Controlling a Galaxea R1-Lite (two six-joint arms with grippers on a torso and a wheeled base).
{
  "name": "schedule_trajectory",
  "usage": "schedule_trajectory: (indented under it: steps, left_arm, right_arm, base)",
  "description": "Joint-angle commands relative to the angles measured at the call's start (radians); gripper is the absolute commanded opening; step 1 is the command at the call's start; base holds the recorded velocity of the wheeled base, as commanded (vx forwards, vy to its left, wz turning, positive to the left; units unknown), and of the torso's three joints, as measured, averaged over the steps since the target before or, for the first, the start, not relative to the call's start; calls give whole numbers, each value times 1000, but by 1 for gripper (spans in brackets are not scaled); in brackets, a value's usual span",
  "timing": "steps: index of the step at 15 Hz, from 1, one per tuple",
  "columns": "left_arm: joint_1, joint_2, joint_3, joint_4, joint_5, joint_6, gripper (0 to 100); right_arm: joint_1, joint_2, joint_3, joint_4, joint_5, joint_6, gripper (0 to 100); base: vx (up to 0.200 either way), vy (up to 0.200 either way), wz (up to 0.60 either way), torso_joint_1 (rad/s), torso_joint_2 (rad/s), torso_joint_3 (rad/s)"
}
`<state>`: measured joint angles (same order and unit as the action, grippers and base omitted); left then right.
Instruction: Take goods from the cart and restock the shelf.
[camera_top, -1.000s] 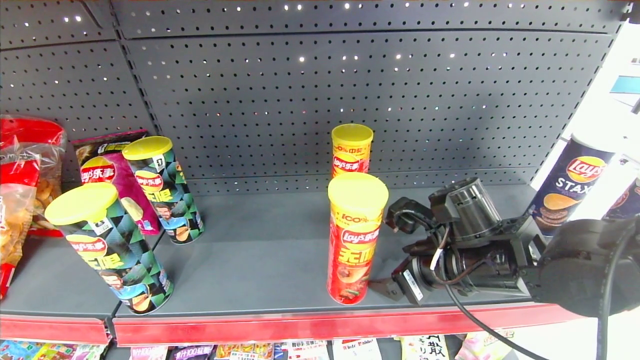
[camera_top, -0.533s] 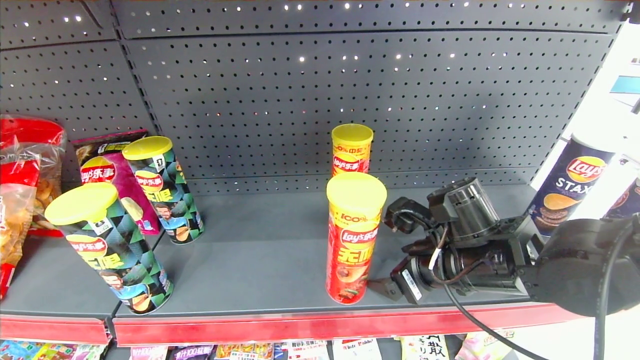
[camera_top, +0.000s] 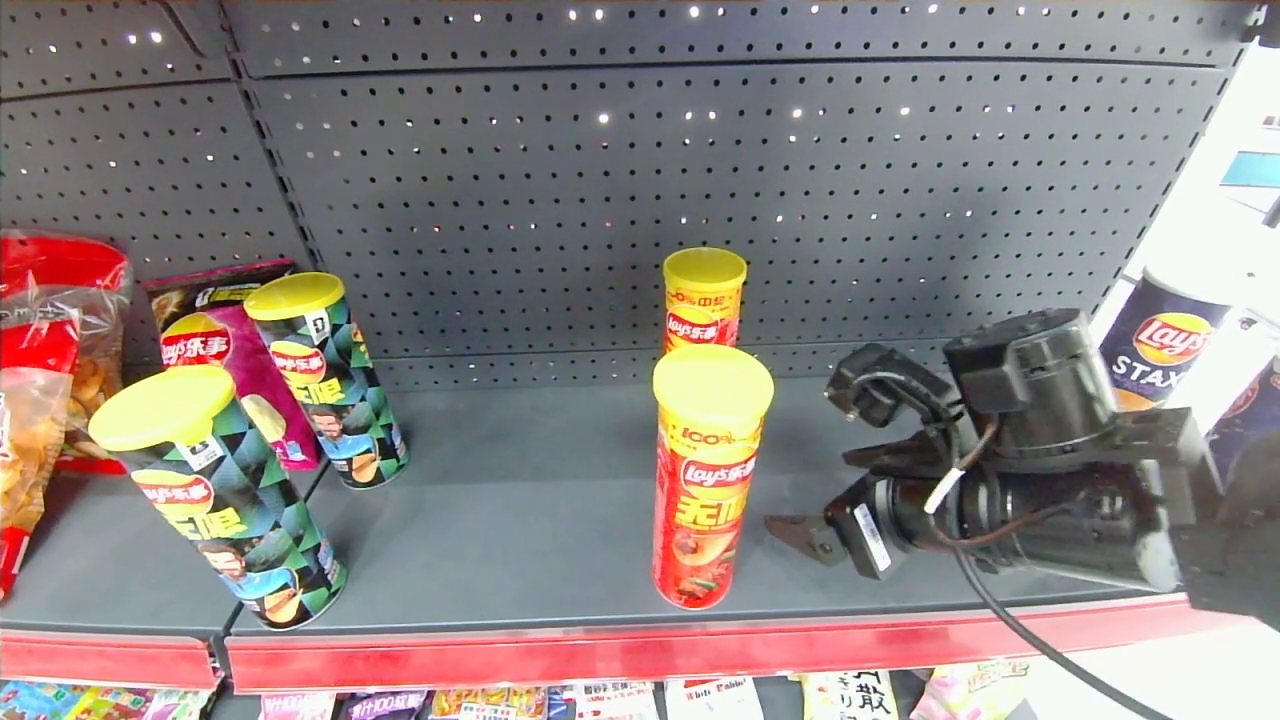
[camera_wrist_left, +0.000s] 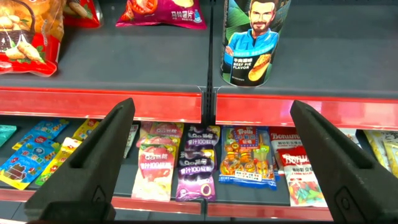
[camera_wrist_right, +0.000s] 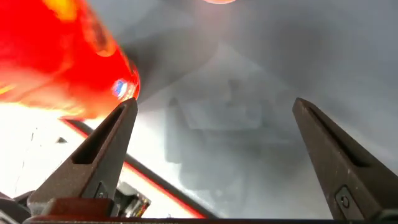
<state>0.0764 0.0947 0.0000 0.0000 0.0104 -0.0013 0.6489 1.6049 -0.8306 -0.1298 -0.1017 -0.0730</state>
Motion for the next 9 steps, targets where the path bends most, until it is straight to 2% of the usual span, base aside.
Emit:
schedule_trajectory:
  steps: [1,3,5,7,9]
  left_arm:
    - [0,2,0,0,0,0,100]
    - [0,2,0,0,0,1,100]
    - [0,2,0,0,-1,1,100]
    - [-3,2,0,0,-1,1,100]
    - [-30,-1,0,0,-1,1,100]
  right_arm:
    - [44,-221,94,1,-36,-4,100]
    - [71,-342,159,1,-96,-5,100]
    - [58,-448,177,7,-112,-22,100]
    - [-63,-599,179,10,-112,-100,100]
    - [-196,-721,188,27,-105,-130,100]
  base:
    - [0,0,0,0,0,0]
    - [0,0,0,0,0,0]
    - [0,0,0,0,0,0]
    - [0,0,0,0,0,0]
    - [0,0,0,0,0,0]
